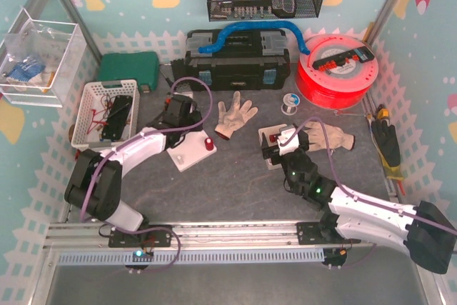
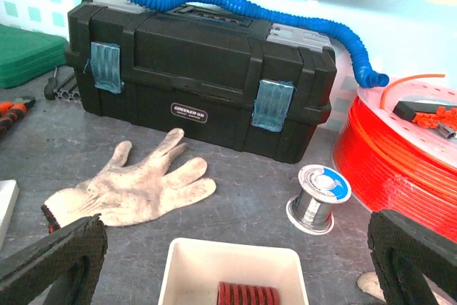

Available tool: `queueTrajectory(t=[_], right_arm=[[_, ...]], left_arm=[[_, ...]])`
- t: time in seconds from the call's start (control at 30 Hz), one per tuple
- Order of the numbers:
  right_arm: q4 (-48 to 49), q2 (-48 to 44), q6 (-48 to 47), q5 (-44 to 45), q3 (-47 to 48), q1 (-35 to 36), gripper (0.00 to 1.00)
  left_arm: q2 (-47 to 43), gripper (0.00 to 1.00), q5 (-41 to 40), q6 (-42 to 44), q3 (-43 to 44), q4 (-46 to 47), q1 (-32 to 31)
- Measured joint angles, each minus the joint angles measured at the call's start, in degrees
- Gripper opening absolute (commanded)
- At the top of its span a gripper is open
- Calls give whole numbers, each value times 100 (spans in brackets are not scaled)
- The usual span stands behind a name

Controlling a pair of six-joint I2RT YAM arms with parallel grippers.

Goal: Install the large spring

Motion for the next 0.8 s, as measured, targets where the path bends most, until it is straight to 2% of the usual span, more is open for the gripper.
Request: queueTrajectory(t=[0.23,0.47,0.63,0.8], right_arm=[[-15,96,11,90,0,-31,99],[-15,94,24,127,0,-33,99],[-17,94,24,129,0,-33,99],[-15,144,26,160,0,-33,99]], left_arm=[[48,5,-13,33,55,-37,2],[470,8,17,28,216,-39,2],[673,16,17,31,245,-37,2],[811,37,9,33,302,-48,2]])
